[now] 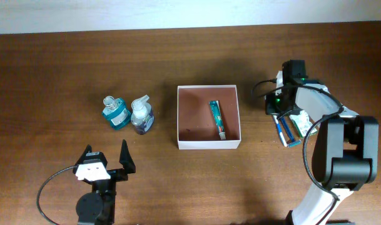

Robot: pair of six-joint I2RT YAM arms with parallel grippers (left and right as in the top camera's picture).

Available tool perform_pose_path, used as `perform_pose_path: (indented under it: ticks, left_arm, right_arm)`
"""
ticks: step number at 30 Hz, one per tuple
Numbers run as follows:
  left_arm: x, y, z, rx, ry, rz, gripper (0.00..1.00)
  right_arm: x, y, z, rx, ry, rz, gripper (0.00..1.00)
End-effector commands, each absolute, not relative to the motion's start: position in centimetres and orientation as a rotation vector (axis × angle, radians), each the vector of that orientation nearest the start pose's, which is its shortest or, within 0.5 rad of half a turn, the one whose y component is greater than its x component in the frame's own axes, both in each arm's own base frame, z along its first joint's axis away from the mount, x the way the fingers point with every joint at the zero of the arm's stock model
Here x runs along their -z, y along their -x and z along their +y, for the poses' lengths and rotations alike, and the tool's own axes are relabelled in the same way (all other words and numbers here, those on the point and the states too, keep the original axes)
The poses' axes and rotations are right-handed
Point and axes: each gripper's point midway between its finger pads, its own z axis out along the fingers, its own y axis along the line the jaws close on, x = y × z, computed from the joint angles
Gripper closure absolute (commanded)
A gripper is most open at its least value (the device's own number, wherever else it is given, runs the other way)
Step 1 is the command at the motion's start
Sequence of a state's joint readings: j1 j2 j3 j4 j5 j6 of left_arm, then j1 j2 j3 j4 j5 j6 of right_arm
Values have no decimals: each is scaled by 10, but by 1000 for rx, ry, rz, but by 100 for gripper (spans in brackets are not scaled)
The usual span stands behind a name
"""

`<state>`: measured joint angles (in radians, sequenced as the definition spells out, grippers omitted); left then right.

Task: Pack container
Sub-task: 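Carry the toothbrush into the box and release it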

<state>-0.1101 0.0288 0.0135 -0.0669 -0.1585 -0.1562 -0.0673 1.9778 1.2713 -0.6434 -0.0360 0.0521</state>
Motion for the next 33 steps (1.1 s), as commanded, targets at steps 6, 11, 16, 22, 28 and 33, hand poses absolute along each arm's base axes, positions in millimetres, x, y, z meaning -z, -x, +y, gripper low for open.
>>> perform_pose_path:
  ticks: [6, 11, 16, 22, 28, 33]
  left_arm:
    - [-155, -247, 2, 49, 155, 1649, 1]
    - [-155, -247, 2, 49, 155, 1649, 1]
    - [-155, -247, 2, 49, 155, 1649, 1]
    - [-155, -247, 2, 49, 155, 1649, 1]
    - [-155, -247, 2, 49, 155, 1649, 1]
    - [-155, -247, 2, 49, 155, 1649, 1]
  right_arm:
    - [-106, -425, 16, -115, -96, 2723, 96]
    - [-149, -426, 22, -135, -129, 2660, 96]
    - [-170, -421, 25, -159, -122, 2632, 96]
    - [-188, -415, 44, -310, -139, 2598, 96]
    - [-211, -407, 63, -353, -155, 2571, 96]
    - [-232, -401, 96, -390, -74, 2563, 96]
